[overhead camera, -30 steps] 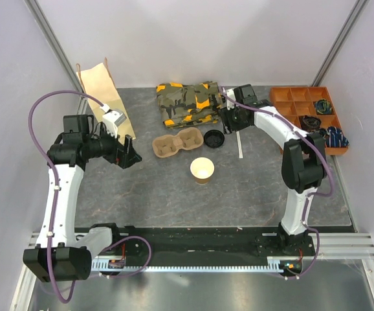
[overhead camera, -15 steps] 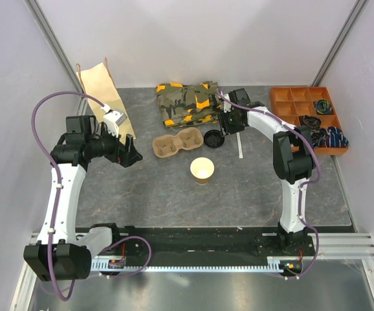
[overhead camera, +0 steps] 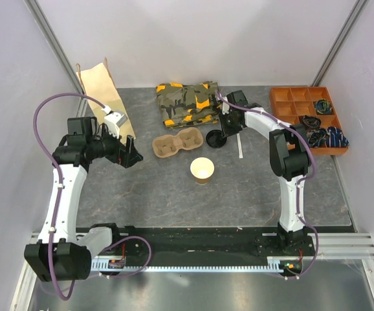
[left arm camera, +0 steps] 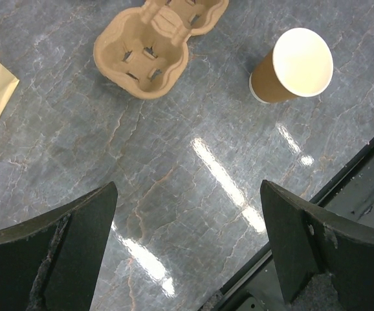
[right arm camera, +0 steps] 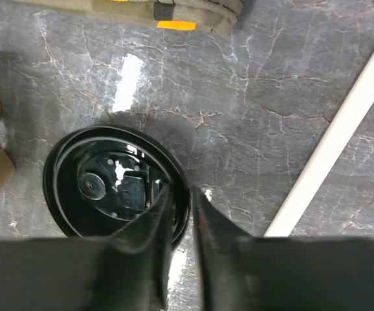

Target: Pack the takeout coffee

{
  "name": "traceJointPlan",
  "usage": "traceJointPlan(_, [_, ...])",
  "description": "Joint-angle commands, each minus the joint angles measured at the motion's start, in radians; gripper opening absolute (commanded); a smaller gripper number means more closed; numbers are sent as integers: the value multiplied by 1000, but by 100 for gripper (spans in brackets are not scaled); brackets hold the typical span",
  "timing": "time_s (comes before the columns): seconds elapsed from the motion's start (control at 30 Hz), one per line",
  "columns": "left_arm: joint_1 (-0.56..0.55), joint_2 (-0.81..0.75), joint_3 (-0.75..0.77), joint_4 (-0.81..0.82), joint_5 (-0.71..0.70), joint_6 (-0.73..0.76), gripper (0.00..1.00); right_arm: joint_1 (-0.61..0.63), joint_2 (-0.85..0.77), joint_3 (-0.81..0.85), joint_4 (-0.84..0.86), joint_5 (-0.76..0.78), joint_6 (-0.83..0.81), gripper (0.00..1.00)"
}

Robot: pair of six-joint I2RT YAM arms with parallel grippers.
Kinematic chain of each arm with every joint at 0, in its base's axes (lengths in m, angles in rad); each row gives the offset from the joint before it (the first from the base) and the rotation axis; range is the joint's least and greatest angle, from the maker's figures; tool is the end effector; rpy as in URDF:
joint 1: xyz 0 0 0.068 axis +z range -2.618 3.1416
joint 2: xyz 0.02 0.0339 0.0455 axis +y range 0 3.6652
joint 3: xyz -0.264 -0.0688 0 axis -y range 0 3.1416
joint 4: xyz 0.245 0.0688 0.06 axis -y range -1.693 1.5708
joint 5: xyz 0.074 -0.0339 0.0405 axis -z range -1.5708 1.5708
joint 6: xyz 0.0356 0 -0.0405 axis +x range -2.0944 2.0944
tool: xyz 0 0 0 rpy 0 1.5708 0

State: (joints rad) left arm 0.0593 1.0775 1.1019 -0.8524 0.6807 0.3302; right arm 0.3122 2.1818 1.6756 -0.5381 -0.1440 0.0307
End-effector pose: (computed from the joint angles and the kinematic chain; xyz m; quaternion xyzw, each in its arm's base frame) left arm 0.2082 -0.0101 0.3371 0.2387 0.8540 -0.2390 0.3958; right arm 0.4454 0.1491 0.1690 -0.1536 0.9509 0.1127 0.2439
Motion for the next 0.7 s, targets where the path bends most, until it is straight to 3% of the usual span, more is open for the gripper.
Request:
traceJointPlan(0.0, [-3,-40,-25,70,39,27,100,2,-22,39,-6,-11,2,12])
traceJointPlan(0.1, [-3,-59,-20,81,94,69,100,-7,-48,52,-29,-22,-3,0])
traceJointPlan(0.37, [-13,-76,64,88,267,223,100,-59,-240,29,-60,-247,12,0])
traceJointPlan(0.5, [-29,-137,46,183,298,312,98,-59,-365,-68,-65,-408,15,0])
traceJointPlan(0.67, [-49,-276,-114,479,324,443,96,-59,-462,-111,-164,-702,3,0])
